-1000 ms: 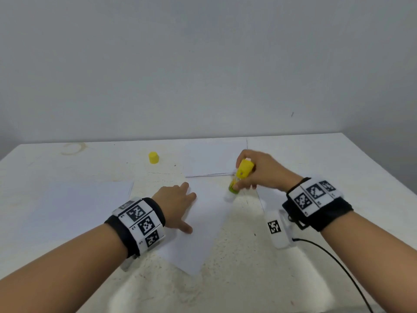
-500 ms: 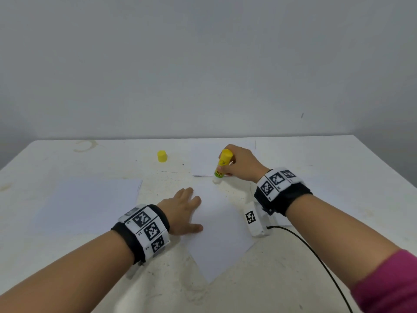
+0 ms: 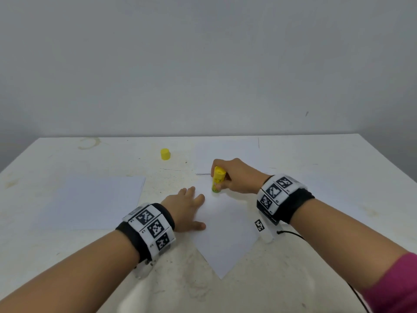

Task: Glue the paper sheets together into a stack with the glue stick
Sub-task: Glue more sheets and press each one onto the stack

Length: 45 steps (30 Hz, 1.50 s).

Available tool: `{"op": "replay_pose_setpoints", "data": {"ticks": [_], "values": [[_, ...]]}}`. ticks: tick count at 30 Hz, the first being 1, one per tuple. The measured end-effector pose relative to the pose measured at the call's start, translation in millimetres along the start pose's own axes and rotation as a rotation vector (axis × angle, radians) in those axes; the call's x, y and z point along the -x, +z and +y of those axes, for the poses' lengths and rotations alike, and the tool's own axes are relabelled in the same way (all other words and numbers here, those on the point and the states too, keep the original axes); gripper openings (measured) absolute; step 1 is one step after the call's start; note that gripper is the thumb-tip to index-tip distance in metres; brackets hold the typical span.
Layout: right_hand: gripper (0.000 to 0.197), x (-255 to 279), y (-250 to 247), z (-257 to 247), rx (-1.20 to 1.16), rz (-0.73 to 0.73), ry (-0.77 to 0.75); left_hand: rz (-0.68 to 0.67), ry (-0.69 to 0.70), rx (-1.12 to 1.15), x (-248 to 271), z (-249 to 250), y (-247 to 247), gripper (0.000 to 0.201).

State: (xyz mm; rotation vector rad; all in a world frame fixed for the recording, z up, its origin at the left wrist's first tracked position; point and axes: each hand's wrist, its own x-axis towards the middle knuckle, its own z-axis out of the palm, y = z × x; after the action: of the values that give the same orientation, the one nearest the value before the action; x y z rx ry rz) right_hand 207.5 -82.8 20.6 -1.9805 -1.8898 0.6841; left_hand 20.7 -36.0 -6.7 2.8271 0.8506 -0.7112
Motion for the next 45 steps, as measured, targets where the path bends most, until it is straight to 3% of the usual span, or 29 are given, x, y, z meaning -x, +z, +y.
{"op": "replay_pose_setpoints", "data": {"ticks": [7, 16, 18, 20, 23, 26, 30, 36, 45], "values": [[0.025, 58.2, -12.8, 17.6, 0.072, -0.108, 0.0, 0.053, -0.019, 0.031, -8.0, -1.1, -4.8, 0.085], [0.026, 91.8, -24.5, 24.3, 0.156, -0.267, -0.016, 0.178, -0.033, -0.223, -5.3, 7.0, -8.9, 0.083], [0.026, 90.7, -29.7, 26.5, 0.093, -0.215, 0.001, 0.183, -0.044, -0.249, -3.0, 8.9, -8.4, 0.085], [0.025, 87.4, -35.4, 28.8, -0.073, -0.035, 0.015, 0.195, -0.037, -0.239, -0.1, 9.1, -7.4, 0.086], [0.022, 77.5, -39.6, 31.7, -0.292, 0.236, 0.065, 0.167, 0.144, -0.118, -0.5, 8.9, -2.8, 0.064], [0.023, 61.8, -36.0, 33.6, -0.316, 0.324, 0.123, 0.045, 0.232, -0.092, -2.4, 8.2, -1.6, 0.058], [0.022, 41.4, -25.7, 31.5, -0.275, 0.322, 0.135, 0.08, 0.122, -0.143, -0.3, 6.3, -10.1, 0.064], [0.023, 12.4, -9.7, 19.6, -0.257, 0.311, 0.145, 0.088, 0.205, -0.076, -0.6, 6.9, -9.6, 0.064], [0.027, 10.0, -1.9, 10.1, -0.075, 0.136, 0.123, 0.033, 0.176, -0.026, -6.7, 4.9, -9.9, 0.066]]}}
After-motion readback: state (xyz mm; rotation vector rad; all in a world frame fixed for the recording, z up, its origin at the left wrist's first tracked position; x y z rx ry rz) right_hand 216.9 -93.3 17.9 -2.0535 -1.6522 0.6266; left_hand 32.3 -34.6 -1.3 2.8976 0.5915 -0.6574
